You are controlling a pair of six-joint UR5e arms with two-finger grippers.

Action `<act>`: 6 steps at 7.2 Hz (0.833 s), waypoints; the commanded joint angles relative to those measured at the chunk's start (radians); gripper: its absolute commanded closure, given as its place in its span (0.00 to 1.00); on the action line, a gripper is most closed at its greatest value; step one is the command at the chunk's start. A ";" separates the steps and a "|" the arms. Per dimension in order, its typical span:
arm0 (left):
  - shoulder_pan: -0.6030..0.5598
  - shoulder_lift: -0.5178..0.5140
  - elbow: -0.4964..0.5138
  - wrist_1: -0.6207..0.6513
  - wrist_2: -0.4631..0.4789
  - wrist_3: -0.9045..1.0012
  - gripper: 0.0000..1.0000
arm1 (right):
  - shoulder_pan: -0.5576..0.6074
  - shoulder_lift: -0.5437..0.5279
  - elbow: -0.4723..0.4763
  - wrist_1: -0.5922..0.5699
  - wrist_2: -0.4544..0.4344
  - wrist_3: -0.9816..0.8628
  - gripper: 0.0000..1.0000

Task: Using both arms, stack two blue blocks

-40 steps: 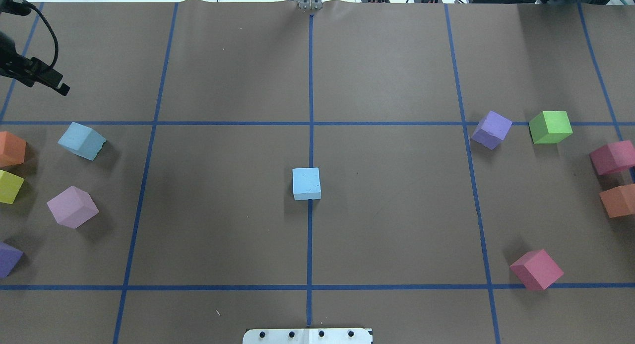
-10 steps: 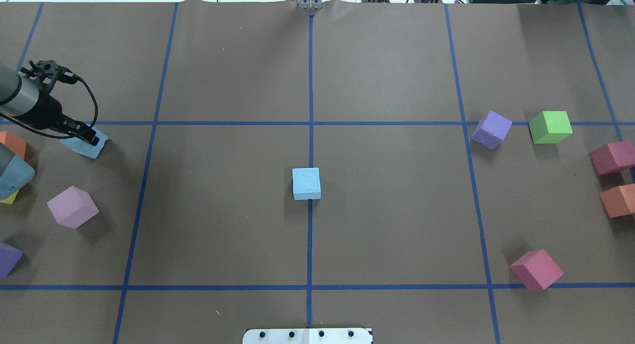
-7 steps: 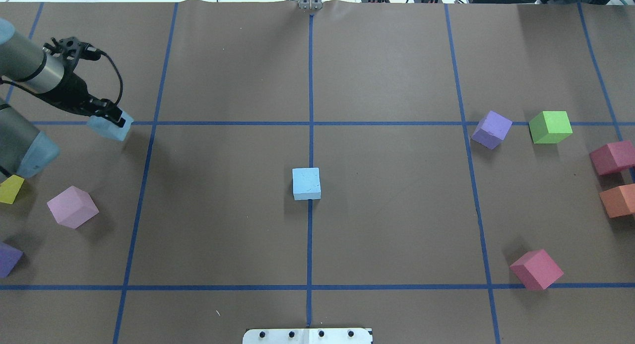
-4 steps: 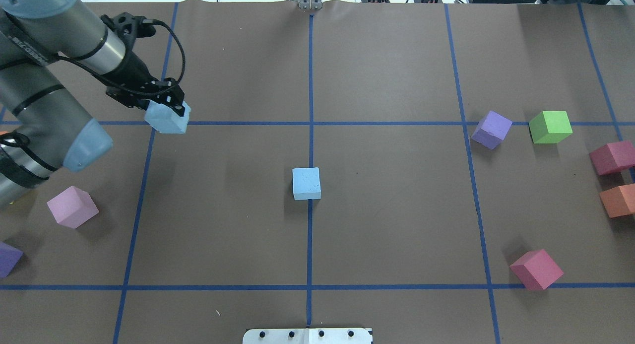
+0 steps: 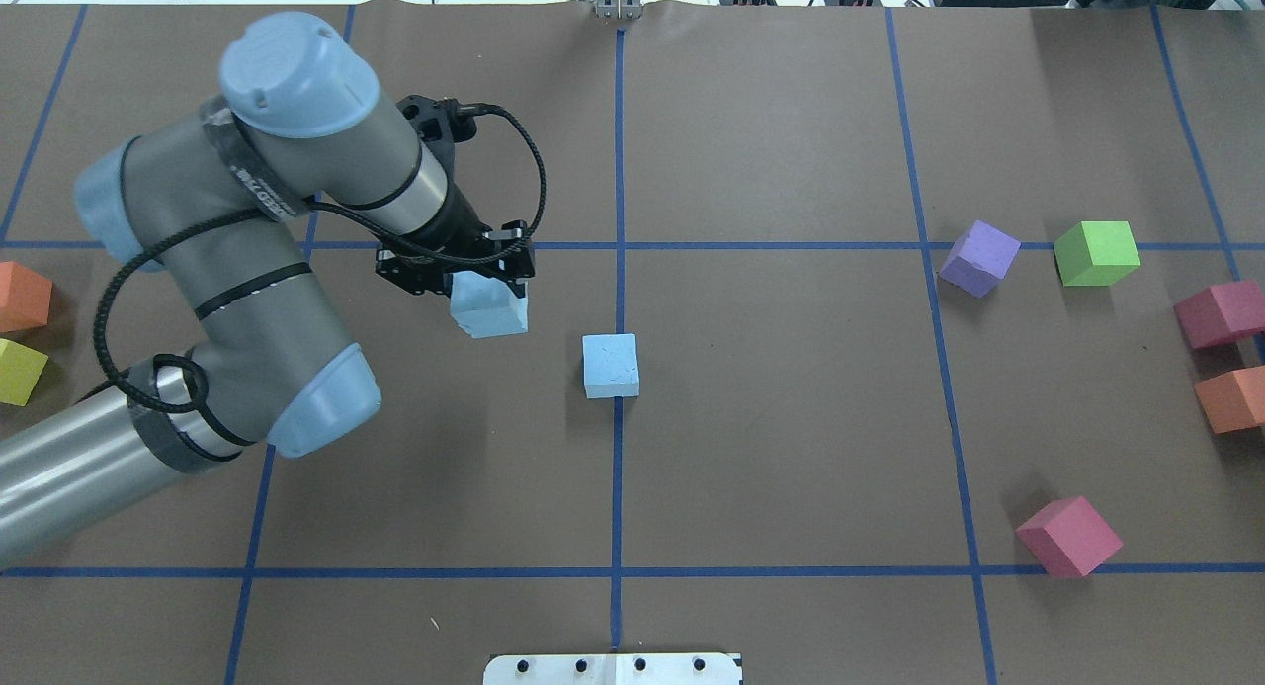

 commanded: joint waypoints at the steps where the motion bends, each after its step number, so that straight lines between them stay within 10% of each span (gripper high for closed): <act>1: 0.057 -0.091 0.024 0.067 0.045 -0.061 0.34 | 0.000 -0.003 0.000 0.000 0.001 0.000 0.00; 6: 0.098 -0.228 0.237 0.027 0.098 -0.061 0.34 | 0.000 0.000 0.002 0.000 0.002 0.000 0.00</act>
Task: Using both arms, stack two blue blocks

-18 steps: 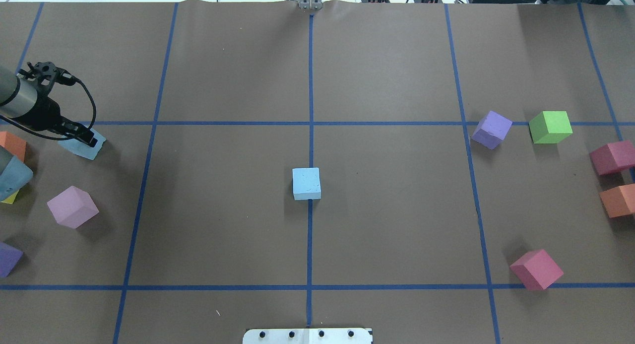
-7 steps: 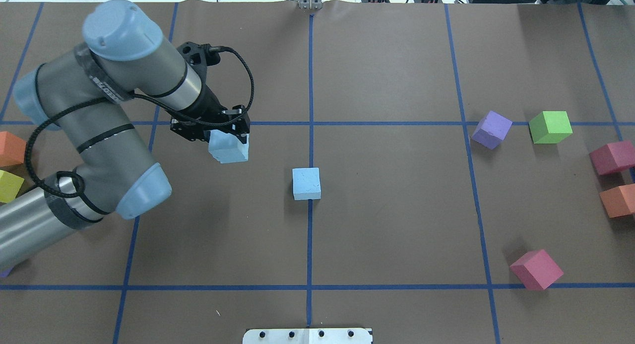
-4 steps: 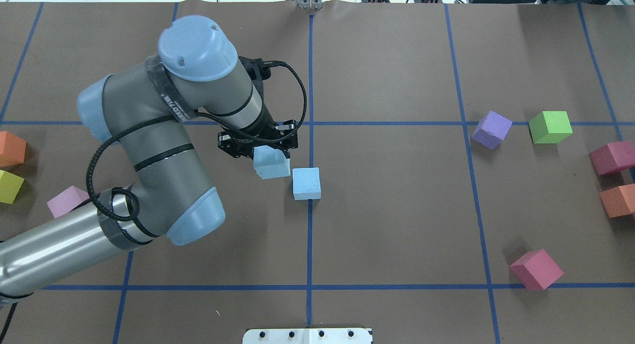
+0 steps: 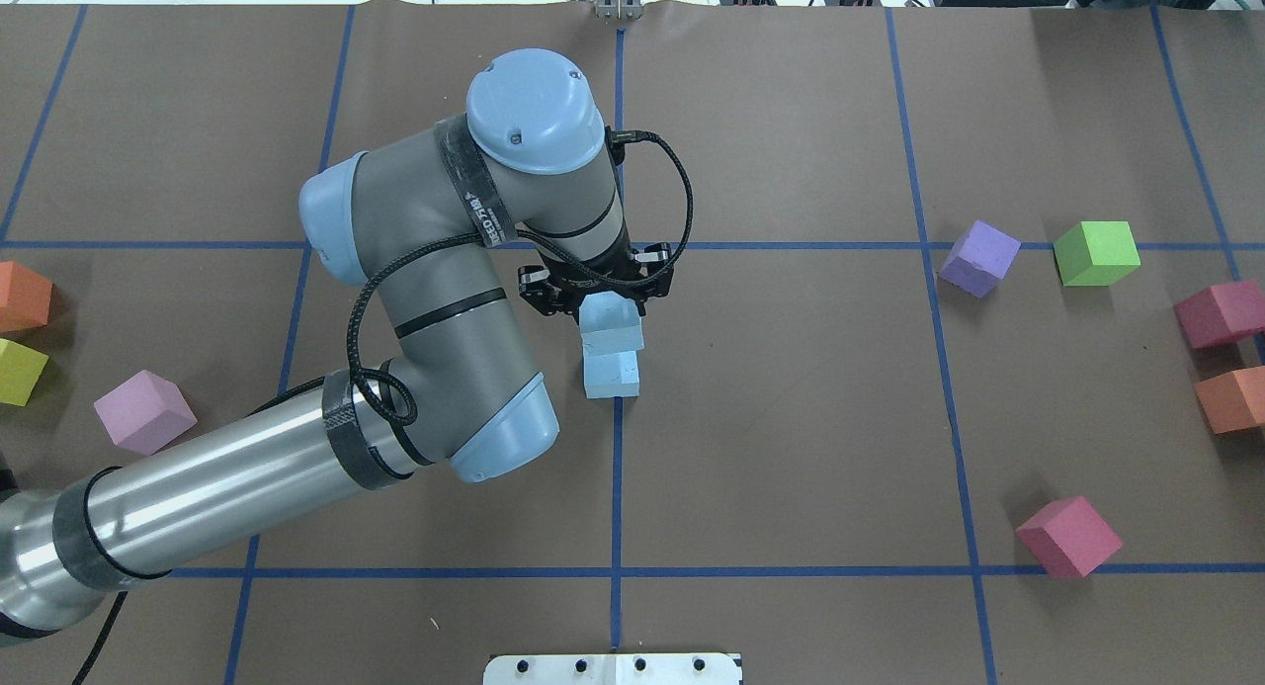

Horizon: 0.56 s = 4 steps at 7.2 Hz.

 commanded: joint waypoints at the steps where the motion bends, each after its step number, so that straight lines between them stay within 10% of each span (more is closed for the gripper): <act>1: 0.002 0.015 0.024 -0.013 0.009 0.050 0.34 | 0.000 0.002 0.000 0.000 0.000 0.000 0.00; 4: 0.003 0.034 0.013 -0.017 0.012 0.046 0.34 | 0.000 0.002 0.000 0.000 0.002 0.002 0.00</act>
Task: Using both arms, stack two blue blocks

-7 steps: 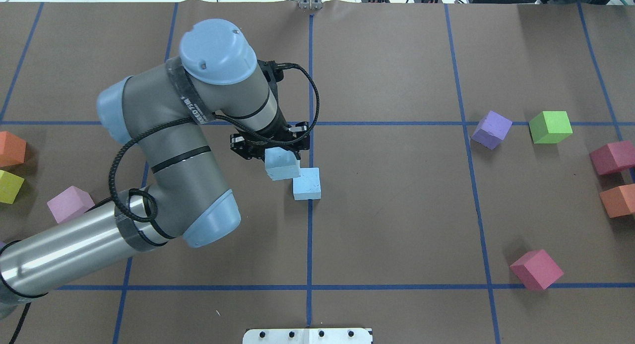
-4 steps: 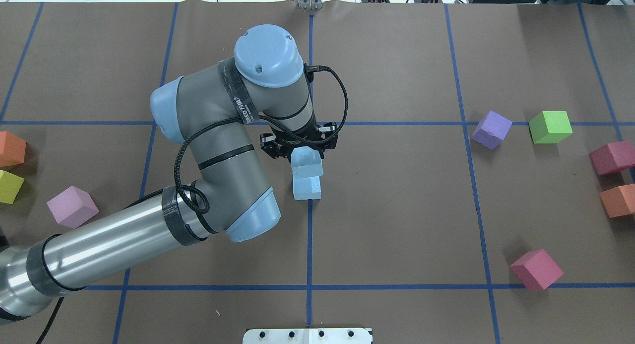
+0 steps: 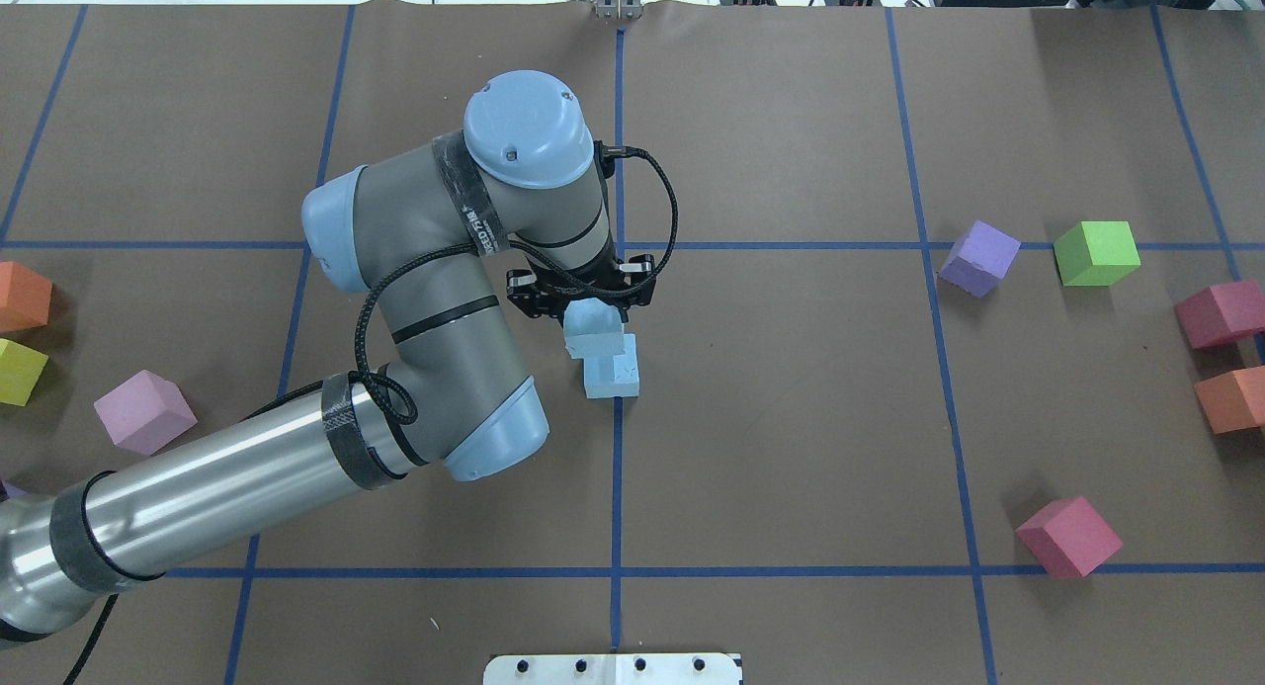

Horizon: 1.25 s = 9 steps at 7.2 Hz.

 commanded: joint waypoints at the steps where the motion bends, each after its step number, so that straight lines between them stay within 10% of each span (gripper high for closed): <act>1: 0.024 0.002 -0.005 -0.001 0.030 -0.011 0.34 | 0.000 0.002 -0.001 0.000 0.000 0.002 0.00; 8: 0.065 0.002 -0.006 -0.015 0.077 -0.053 0.34 | 0.000 0.003 -0.001 0.000 -0.002 0.006 0.00; 9: 0.065 0.004 -0.008 -0.015 0.077 -0.053 0.18 | 0.000 0.003 -0.001 0.000 0.000 0.006 0.00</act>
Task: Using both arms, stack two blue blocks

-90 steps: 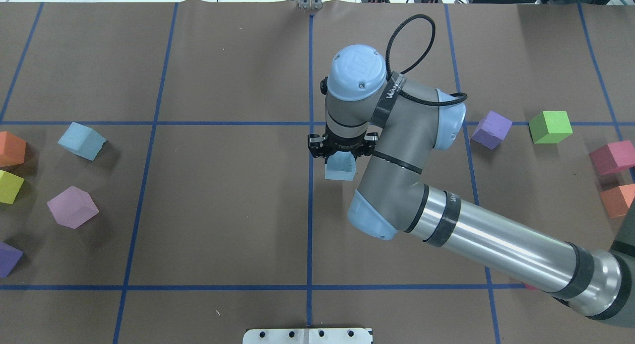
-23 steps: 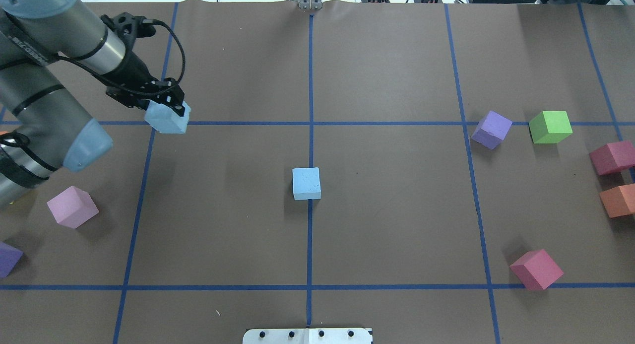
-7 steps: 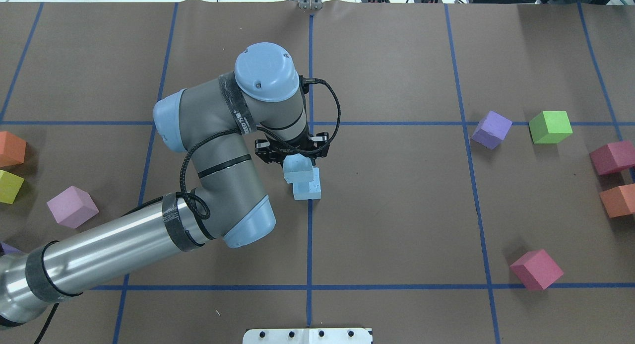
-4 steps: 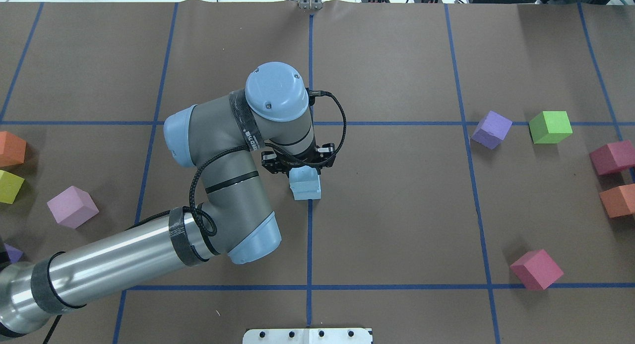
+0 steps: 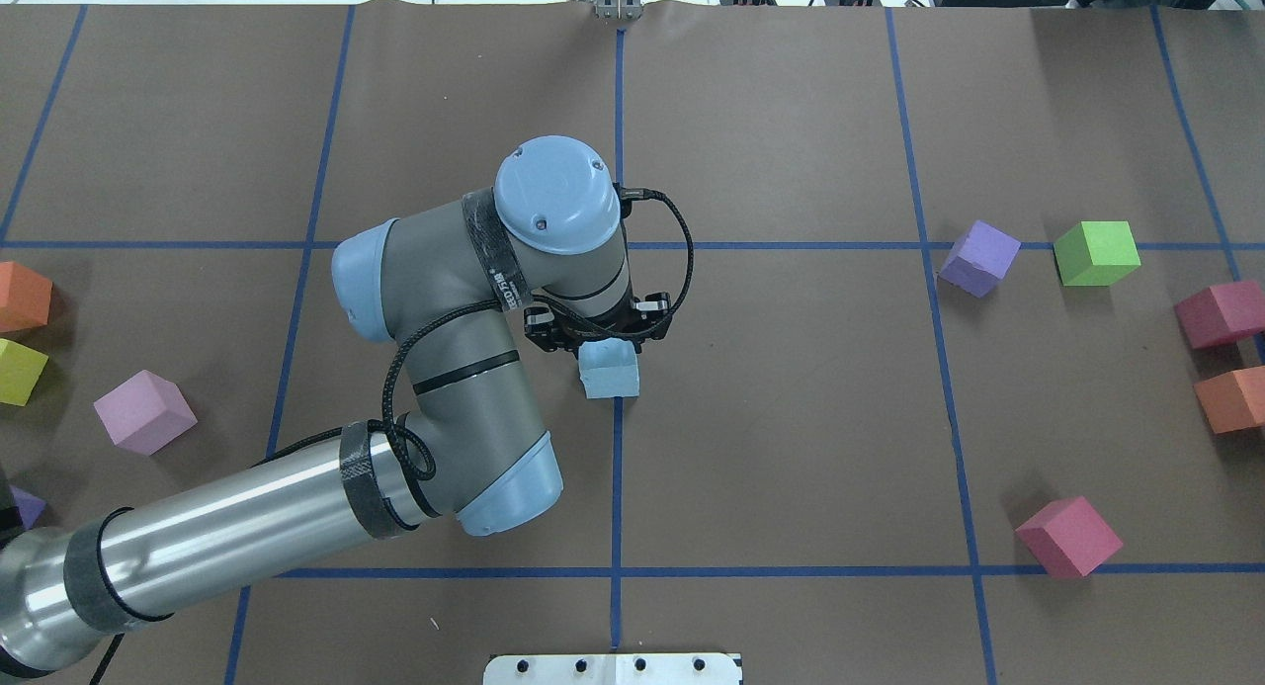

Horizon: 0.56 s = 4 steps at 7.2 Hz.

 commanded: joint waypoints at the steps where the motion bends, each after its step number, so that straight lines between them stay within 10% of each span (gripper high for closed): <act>1: 0.000 -0.001 -0.002 0.000 0.002 0.001 0.03 | 0.000 0.001 0.000 0.000 0.000 0.001 0.00; 4: 0.000 0.002 -0.021 0.000 -0.001 0.004 0.02 | 0.000 0.002 0.000 0.000 0.000 0.002 0.00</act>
